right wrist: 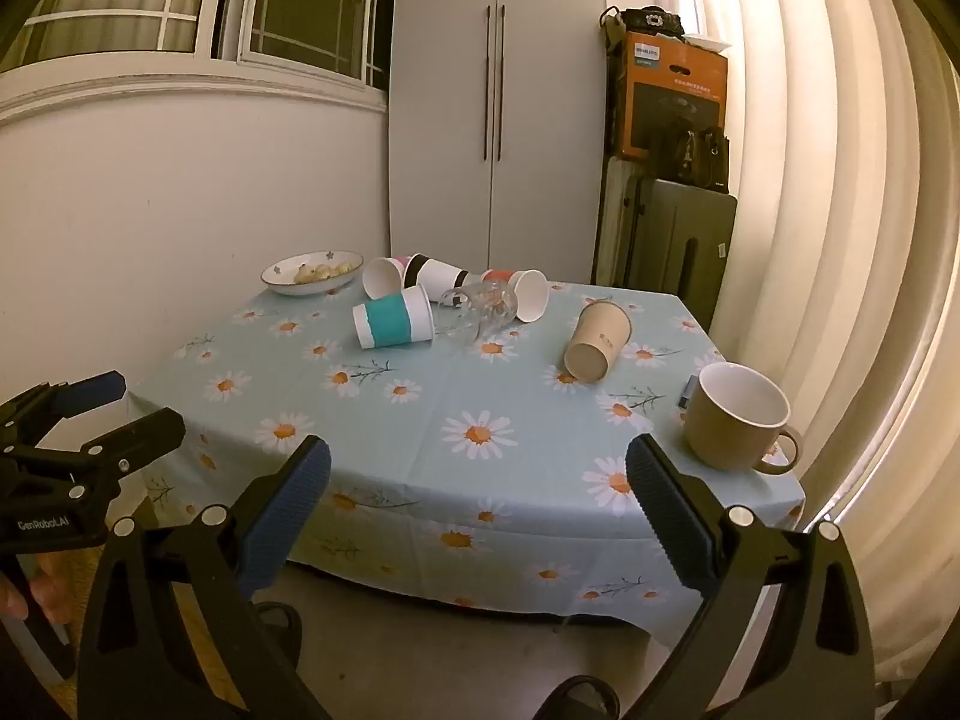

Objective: Flip cup upright

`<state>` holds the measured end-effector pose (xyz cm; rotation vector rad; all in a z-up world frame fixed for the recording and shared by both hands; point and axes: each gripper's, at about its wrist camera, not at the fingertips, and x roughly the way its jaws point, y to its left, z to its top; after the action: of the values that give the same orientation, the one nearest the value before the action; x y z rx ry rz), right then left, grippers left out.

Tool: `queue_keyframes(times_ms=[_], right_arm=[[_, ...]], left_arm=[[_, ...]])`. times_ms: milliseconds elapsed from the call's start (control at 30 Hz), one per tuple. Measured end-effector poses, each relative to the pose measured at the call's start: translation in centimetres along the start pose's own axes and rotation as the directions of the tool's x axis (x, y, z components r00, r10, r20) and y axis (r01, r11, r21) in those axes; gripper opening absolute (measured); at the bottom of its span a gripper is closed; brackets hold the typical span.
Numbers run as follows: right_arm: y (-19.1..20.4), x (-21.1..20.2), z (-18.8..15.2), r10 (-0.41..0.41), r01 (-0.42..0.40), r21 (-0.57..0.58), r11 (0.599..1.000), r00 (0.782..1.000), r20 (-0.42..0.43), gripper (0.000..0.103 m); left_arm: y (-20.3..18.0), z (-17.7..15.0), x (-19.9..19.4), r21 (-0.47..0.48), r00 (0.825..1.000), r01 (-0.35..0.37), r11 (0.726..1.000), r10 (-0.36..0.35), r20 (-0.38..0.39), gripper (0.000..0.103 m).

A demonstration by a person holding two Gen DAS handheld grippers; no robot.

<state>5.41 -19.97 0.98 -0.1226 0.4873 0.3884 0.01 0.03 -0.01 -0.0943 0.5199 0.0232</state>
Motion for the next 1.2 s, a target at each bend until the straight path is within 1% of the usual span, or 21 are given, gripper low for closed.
queue_keyframes(times_ms=[1200], right_arm=[[0.09, 0.48, -0.34, 0.003, -0.003, -0.004, 1.000, 1.000, -0.024, 0.098]], left_arm=[[-0.07, -0.10, -0.22, 0.000, 1.000, 0.000, 1.000, 0.000, -0.002, 0.096]])
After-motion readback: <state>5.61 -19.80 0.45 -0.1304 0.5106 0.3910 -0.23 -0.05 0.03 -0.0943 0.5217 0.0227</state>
